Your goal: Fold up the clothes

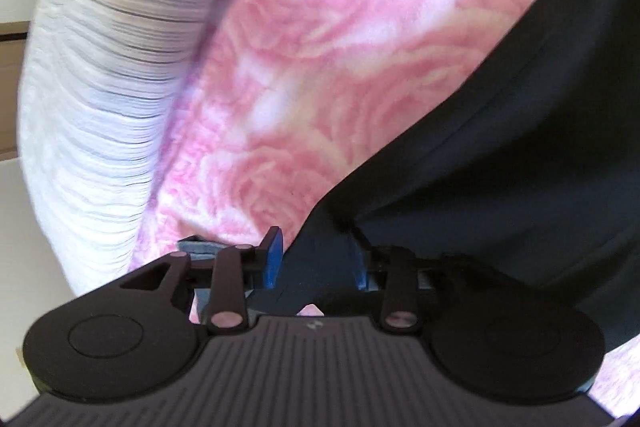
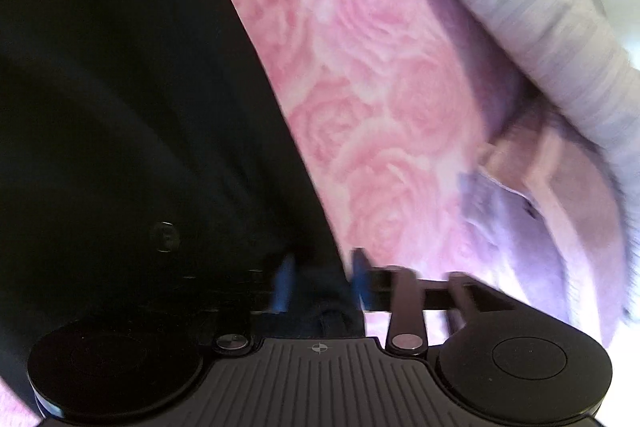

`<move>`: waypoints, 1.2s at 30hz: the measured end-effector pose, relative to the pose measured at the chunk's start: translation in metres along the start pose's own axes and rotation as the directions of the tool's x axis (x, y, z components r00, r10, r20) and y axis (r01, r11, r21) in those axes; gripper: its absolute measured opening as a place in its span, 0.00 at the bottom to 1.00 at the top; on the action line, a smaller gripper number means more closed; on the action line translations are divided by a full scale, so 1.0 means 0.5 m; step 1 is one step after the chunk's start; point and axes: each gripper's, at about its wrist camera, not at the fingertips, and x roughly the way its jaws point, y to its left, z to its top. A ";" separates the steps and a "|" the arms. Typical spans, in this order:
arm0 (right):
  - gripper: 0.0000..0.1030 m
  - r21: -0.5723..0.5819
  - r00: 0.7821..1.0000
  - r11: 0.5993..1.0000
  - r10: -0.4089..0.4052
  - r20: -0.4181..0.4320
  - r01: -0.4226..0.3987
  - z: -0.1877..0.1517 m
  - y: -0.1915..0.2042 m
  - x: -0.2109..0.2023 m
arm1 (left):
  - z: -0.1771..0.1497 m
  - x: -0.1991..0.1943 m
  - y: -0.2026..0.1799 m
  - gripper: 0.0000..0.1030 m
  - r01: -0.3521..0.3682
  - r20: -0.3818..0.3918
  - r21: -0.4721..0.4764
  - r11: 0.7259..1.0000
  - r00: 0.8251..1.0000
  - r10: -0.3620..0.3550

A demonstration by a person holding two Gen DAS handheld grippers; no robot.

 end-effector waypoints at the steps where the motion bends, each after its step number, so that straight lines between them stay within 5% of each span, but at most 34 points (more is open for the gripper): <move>1: 0.48 0.061 1.000 0.998 -0.012 0.002 0.012 -0.012 -0.003 -0.015 | -0.003 -0.021 0.003 0.31 0.002 0.023 -0.037 0.999 1.000 -0.001; 4: 0.52 0.322 0.999 0.947 -0.004 0.035 -0.008 -0.072 -0.014 -0.076 | 0.005 -0.093 0.003 0.32 0.036 0.101 -0.117 0.992 0.995 -0.024; 7: 0.58 0.591 0.996 0.803 0.039 0.085 -0.082 -0.152 -0.021 -0.136 | 0.036 -0.187 -0.022 0.37 0.108 0.231 -0.160 0.981 0.970 -0.069; 10: 0.58 0.762 0.982 0.621 0.152 0.114 -0.185 -0.241 -0.004 -0.137 | 0.098 -0.257 -0.079 0.42 0.269 0.375 -0.132 0.954 0.905 -0.204; 13: 0.59 0.832 0.970 0.512 0.215 0.118 -0.214 -0.307 0.020 -0.117 | 0.183 -0.309 -0.161 0.42 0.382 0.465 -0.009 0.924 0.820 -0.335; 15: 0.60 0.865 0.964 0.447 0.232 0.133 -0.227 -0.325 0.012 -0.120 | 0.226 -0.311 -0.198 0.42 0.411 0.470 0.061 0.910 0.792 -0.389; 17: 0.60 0.865 0.962 0.449 0.243 0.123 -0.224 -0.324 0.003 -0.128 | 0.269 -0.313 -0.236 0.42 0.436 0.470 0.132 0.890 0.763 -0.443; 19: 0.60 0.842 0.965 0.494 0.240 0.107 -0.216 -0.315 -0.002 -0.140 | 0.312 -0.315 -0.273 0.42 0.459 0.467 0.201 0.866 0.732 -0.496; 20: 0.61 0.826 0.967 0.522 0.234 0.100 -0.212 -0.310 -0.003 -0.146 | 0.333 -0.316 -0.292 0.38 0.469 0.464 0.235 0.851 0.716 -0.522; 21: 0.61 0.813 0.969 0.544 0.229 0.095 -0.209 -0.308 0.001 -0.151 | 0.354 -0.316 -0.309 0.24 0.479 0.458 0.267 0.837 0.701 -0.547; 23: 0.62 0.795 0.971 0.571 0.217 0.097 -0.207 -0.304 0.012 -0.155 | 0.362 -0.287 -0.308 0.12 0.517 0.425 0.241 0.822 0.705 -0.568; 27: 0.64 0.802 0.973 0.562 0.206 0.101 -0.202 -0.304 0.029 -0.138 | 0.350 -0.297 -0.280 0.10 0.542 0.451 0.227 0.809 0.678 -0.580; 30: 0.67 0.796 0.978 0.579 0.192 0.076 -0.176 -0.287 0.037 -0.133 | 0.339 -0.308 -0.292 0.16 0.456 0.469 0.289 0.842 0.699 -0.540; 36: 0.68 0.783 0.981 0.605 0.194 0.027 -0.142 -0.256 0.038 -0.112 | 0.333 -0.299 -0.315 0.17 0.410 0.438 0.386 0.826 0.707 -0.555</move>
